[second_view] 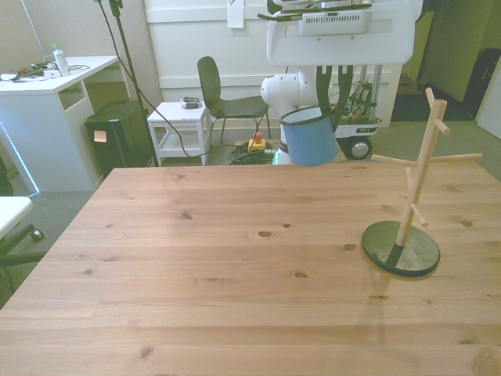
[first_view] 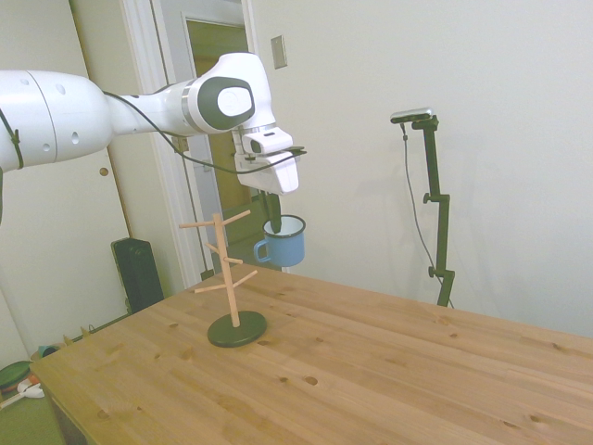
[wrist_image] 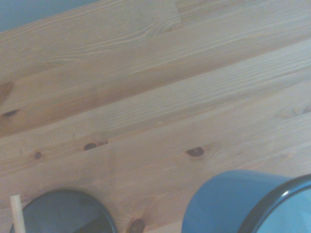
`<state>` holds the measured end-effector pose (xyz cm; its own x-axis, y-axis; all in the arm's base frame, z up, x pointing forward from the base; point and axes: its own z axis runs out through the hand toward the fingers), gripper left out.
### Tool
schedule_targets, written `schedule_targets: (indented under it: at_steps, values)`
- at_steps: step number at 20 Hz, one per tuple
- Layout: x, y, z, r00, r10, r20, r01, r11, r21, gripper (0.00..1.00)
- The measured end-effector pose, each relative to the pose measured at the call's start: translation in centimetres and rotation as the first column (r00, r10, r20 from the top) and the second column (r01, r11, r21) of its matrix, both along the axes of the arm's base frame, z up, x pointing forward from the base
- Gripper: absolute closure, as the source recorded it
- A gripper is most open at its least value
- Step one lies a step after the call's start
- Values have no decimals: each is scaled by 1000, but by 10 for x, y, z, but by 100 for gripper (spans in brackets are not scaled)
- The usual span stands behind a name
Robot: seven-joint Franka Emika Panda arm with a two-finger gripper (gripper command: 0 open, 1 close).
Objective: Hang the mug
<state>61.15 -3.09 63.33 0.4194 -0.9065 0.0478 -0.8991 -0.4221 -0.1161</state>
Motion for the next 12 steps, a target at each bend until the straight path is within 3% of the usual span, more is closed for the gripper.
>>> schedule_targets:
  at_steps: [12]
  values:
    - [9,23,-19,1000,-2,-28,1,1000,-14,100]
